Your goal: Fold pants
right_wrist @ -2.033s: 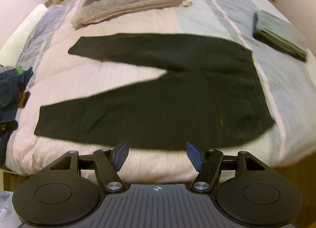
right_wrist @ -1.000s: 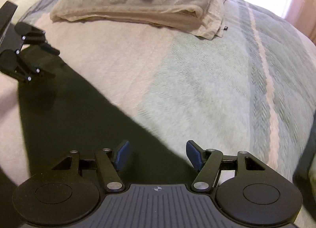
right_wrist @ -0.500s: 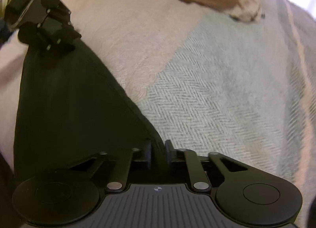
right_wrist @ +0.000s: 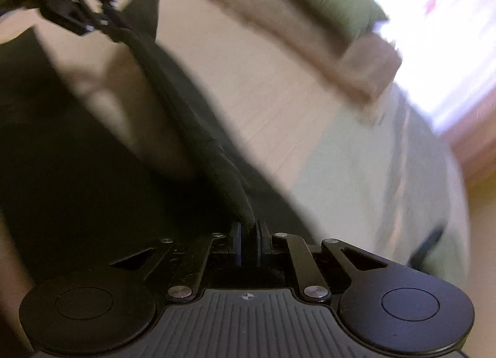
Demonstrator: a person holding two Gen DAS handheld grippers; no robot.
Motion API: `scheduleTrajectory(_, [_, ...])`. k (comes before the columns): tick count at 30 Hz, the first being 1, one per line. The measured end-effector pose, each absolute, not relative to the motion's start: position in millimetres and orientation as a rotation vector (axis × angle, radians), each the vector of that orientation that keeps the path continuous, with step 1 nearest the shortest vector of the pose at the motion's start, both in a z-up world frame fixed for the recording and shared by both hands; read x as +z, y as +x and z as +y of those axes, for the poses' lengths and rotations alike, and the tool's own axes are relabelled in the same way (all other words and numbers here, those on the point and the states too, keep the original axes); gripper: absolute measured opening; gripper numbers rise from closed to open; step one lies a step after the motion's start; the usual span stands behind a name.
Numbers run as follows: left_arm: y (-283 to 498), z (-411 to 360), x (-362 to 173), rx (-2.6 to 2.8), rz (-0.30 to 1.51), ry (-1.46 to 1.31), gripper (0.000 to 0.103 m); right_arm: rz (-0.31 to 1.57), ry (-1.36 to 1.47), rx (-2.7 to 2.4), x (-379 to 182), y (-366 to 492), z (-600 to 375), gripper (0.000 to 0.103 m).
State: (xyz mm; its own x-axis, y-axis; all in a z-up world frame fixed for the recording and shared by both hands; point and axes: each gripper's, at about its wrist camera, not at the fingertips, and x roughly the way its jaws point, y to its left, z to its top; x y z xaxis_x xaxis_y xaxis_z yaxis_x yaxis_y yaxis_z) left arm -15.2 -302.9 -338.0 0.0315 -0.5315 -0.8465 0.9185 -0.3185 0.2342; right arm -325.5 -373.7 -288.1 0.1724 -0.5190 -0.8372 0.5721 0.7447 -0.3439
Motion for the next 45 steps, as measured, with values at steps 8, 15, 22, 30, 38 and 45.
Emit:
scheduleTrajectory(8, [24,-199,-381,-1.386,0.989,0.98,0.023,1.228,0.657,-1.053,-343,-363,-301,0.044])
scheduleTrajectory(15, [150,-181,-370,-0.957,1.207,0.354,0.036,0.616,1.135,-1.513,-324,-463,-311,0.048])
scheduleTrajectory(22, [223,-178,-395,-0.707,1.289,-0.16,0.042,-0.023,1.453,-1.63,-348,-534,-308,0.049])
scheduleTrajectory(30, [250,-183,-415,-0.614,1.271,-0.238,0.027,-0.285,1.539,-1.61,-382,-566,-301,0.05])
scheduleTrajectory(38, [244,-189,-397,-0.66,1.177,-0.066,0.004,-0.391,1.54,-1.58,-400,-589,-303,0.05])
scheduleTrajectory(45, [234,-193,-342,-0.797,1.051,-0.033,0.003,-0.263,1.417,-1.571,-360,-599,-309,0.015])
